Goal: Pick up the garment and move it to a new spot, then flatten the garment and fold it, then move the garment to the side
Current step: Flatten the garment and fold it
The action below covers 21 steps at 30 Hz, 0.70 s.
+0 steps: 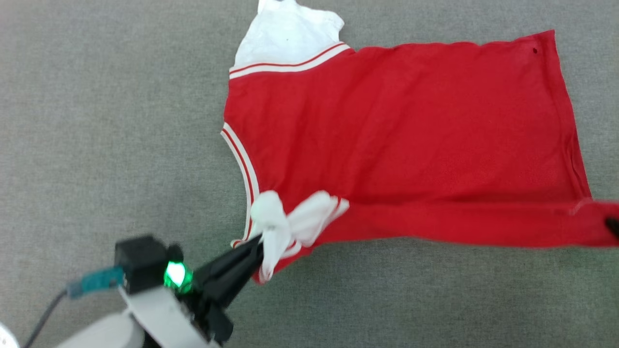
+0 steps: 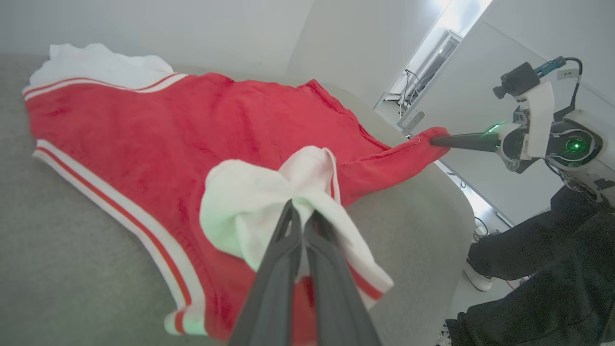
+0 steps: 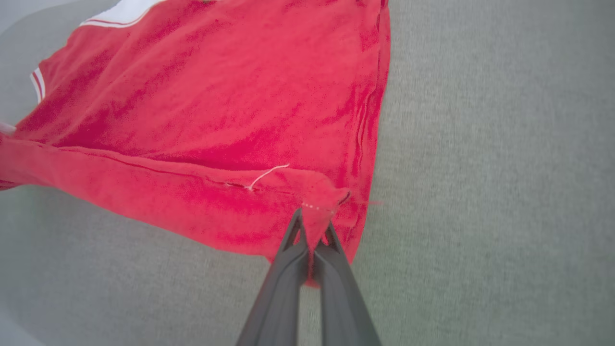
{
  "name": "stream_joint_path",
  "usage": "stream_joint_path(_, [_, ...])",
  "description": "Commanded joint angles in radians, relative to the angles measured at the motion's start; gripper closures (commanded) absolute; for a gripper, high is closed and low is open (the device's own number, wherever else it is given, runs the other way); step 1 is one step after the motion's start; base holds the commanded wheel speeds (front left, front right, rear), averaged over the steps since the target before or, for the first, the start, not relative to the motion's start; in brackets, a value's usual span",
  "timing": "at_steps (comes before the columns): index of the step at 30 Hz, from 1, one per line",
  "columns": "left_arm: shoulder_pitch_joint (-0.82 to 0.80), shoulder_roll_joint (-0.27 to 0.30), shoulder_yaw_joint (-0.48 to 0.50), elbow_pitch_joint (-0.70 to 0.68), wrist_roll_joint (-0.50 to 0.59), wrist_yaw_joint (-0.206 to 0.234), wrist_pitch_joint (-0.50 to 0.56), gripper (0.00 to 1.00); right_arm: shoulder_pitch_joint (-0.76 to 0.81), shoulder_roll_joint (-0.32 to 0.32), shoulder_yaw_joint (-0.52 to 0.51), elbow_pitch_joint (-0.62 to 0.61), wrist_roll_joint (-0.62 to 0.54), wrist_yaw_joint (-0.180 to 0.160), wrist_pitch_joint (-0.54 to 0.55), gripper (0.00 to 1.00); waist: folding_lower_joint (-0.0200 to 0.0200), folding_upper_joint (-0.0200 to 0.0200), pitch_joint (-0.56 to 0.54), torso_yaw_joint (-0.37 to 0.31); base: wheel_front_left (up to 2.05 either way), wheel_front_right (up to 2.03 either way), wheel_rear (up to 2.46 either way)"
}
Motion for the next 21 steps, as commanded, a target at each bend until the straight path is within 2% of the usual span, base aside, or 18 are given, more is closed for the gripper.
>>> stream_joint_path(1, [-0.039,-0.001,-0.010,0.002,-0.014,0.000,0.007,1.00,-0.041,0.004,0.004,0.006,-0.007,-0.002,0.013,1.00,0.0000,0.0000,0.008,-0.002,0.00,0.00,0.00])
stream_joint_path(9, [-0.346,-0.029,-0.141,0.101,-0.136,0.000,0.068,1.00,-0.337,0.002,0.110,0.200,-0.048,-0.002,0.044,1.00,0.0000,0.0000,0.055,-0.007,0.00,0.00,0.00])
stream_joint_path(14, [-0.472,-0.050,-0.218,0.211,-0.204,0.000,0.044,1.00,-0.465,-0.003,0.177,0.338,-0.062,-0.002,-0.008,1.00,0.0000,0.0000,0.085,-0.011,0.00,0.00,0.00])
stream_joint_path(21, [-0.555,-0.079,-0.329,0.353,-0.272,0.000,0.006,1.00,-0.562,-0.003,0.280,0.499,-0.053,-0.002,-0.095,1.00,0.0000,0.0000,0.104,-0.018,0.00,0.00,0.00])
